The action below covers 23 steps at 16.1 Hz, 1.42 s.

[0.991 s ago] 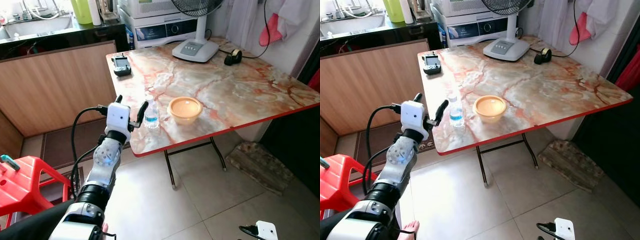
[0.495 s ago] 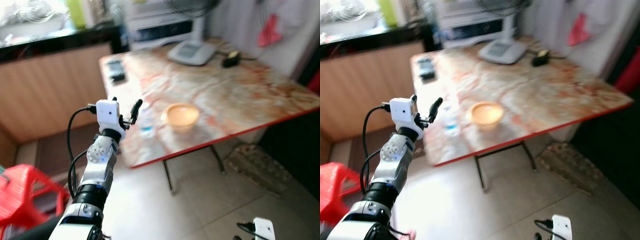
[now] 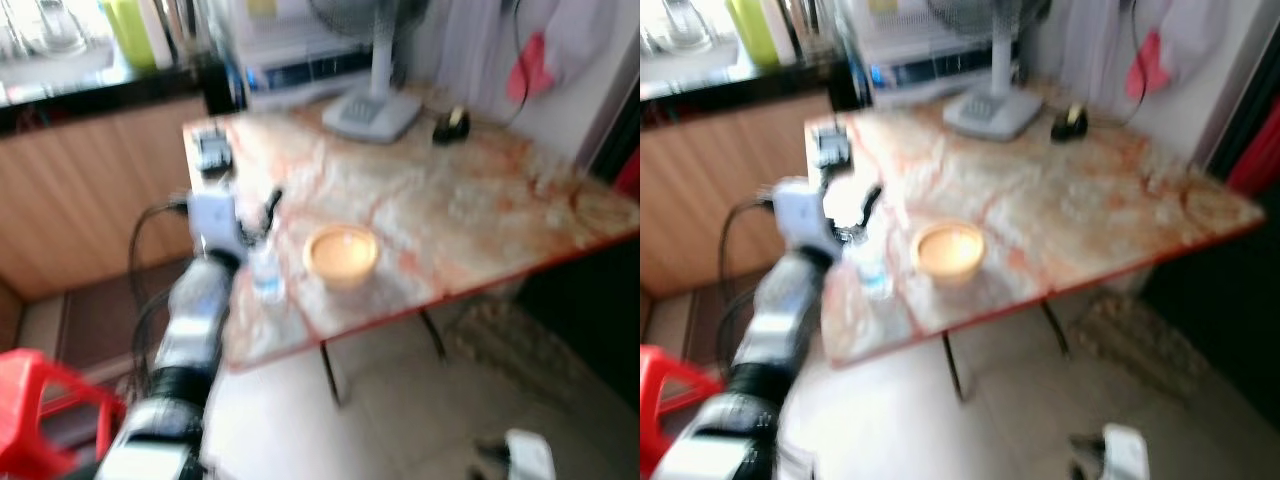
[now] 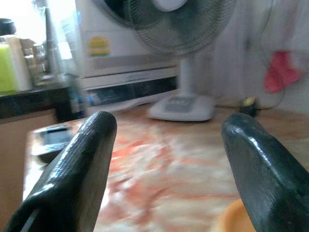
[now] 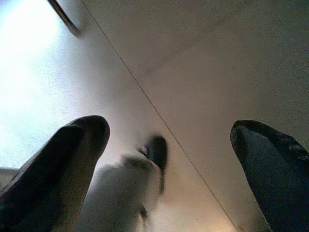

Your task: Restocking fridge

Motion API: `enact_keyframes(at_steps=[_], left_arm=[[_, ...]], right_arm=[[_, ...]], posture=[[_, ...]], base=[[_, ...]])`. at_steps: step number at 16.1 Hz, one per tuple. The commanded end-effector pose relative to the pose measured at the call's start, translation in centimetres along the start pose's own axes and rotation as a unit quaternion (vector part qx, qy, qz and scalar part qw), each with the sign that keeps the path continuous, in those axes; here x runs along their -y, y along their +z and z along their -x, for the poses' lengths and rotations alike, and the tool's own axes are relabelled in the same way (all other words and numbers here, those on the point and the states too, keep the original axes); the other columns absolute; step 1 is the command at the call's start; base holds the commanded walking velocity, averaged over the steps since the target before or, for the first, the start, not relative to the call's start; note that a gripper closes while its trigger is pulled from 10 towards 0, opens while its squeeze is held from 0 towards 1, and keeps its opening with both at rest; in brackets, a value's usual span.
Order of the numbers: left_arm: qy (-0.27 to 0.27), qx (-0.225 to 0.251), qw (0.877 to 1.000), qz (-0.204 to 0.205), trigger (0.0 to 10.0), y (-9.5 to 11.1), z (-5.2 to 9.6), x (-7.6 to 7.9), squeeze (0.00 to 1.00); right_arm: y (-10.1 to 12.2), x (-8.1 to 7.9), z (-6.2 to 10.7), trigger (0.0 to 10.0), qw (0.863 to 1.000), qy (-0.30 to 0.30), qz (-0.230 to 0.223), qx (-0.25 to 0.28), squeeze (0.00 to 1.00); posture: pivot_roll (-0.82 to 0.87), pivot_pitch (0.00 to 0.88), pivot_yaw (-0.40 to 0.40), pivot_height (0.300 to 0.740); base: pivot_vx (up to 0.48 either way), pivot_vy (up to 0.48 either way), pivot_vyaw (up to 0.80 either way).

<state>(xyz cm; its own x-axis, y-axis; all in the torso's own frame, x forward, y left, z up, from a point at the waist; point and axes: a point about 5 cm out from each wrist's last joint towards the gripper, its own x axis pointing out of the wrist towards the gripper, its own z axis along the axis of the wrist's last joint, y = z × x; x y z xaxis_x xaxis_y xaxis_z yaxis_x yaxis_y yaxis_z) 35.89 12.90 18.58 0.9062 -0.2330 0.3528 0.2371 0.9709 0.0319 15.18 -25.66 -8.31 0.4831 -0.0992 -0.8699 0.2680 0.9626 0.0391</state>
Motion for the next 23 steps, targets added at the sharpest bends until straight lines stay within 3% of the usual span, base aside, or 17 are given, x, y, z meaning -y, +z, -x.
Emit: enact_keyframes(at_steps=[1,23], left_arm=[[0.005,-0.006,1.0,-0.01,10.0,0.09,0.09,-0.65,0.0],[0.011,-0.016,0.999,-0.031,10.0,0.37,-0.04,-0.36,0.0]], right_arm=[[-0.1,-0.42,-0.08,10.0,1.0,0.005,-0.003,0.0,0.0],[-0.03,-0.59,-0.11,10.0,1.0,0.012,0.002,-0.003,0.0]], posture=[[0.15,0.0,0.03,0.74],[0.15,0.0,0.036,0.74]], base=[[0.0,0.0,0.0],[0.057,0.0,0.0]])
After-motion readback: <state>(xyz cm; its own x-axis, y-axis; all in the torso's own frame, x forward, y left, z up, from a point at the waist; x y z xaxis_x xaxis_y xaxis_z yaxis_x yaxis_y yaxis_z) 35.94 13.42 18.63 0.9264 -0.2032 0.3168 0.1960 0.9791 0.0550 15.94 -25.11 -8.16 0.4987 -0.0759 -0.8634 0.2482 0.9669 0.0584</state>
